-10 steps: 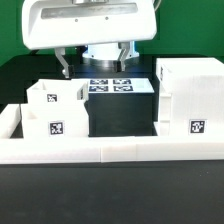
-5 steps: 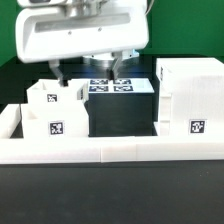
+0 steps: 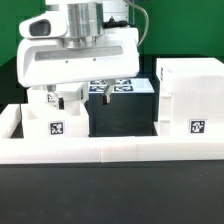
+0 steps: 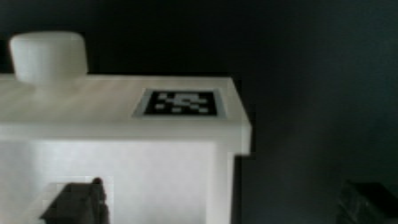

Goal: Assemble drawer

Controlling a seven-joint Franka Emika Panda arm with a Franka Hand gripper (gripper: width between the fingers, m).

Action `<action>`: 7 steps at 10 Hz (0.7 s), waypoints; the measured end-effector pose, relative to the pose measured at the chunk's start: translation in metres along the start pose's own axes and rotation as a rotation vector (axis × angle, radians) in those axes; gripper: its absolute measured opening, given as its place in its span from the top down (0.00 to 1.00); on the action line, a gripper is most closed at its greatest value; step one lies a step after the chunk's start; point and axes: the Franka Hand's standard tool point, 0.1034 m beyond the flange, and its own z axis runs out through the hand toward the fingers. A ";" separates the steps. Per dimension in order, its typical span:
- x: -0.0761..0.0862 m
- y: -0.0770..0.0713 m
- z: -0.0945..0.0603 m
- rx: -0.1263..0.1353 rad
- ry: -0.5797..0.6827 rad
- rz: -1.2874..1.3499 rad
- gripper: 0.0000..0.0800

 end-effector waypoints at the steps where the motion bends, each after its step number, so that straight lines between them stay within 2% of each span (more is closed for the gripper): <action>1: -0.001 0.002 0.005 -0.010 0.006 0.001 0.19; 7: -0.008 0.006 0.023 -0.029 0.008 0.003 0.19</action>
Offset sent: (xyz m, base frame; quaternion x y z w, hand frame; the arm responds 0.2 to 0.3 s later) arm 0.0013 0.0013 -0.0141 -0.0012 0.0202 0.0005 0.9998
